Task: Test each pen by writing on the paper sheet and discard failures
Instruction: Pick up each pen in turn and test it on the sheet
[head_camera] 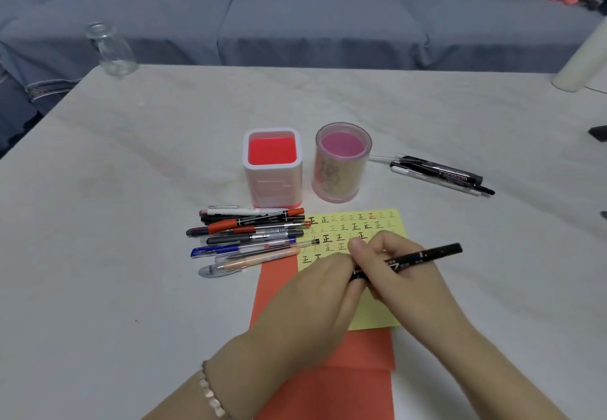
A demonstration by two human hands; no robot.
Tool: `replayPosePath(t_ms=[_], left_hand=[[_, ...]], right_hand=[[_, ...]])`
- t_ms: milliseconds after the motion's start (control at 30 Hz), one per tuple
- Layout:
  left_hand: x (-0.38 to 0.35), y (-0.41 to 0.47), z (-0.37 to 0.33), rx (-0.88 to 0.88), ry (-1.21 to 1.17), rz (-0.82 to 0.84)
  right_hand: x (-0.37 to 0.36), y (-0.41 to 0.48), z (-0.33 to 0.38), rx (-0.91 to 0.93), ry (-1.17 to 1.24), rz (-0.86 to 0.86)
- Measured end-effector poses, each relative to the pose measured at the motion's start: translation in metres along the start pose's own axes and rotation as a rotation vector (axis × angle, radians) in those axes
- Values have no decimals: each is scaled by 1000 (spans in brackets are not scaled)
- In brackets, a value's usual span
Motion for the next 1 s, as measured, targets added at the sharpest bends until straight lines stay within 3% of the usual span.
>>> replayPosePath(t_ms=[133,300,433,500,600,700,833,1000], left_hand=[[-2,-1,-6,-38,-9,-27],[-3,1,-2,-11,-109,62],[-11,7,4,124,-141,235],[-5,10,13,193,68,183],[15,4,41,289,370,-19],[19,-8,67,249,326,-149],[10,-19,93,216,441,-224],[5,-17,80,145,499,-298]], right_hand=[[1,-3,-7,11,16,-114],[-3,1,-13,-85,269,36],[0,0,-13,-36,255,95],[7,-1,-20,-40,317,-4],[28,-2,-37,-85,384,-208],[38,-6,-49,-122,305,-259],[36,-11,-56,-151,239,-243],[41,-10,-56,-156,190,-281]])
Point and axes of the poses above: each hand's wrist, its own y-axis towards the middle knuckle, its own x-axis out of the back of the hand, z = x × y, the point moved 8 cm from there along y, towards the middle knuckle, and after that the axes turned 6 degrees about x, right-handed, at the moved point
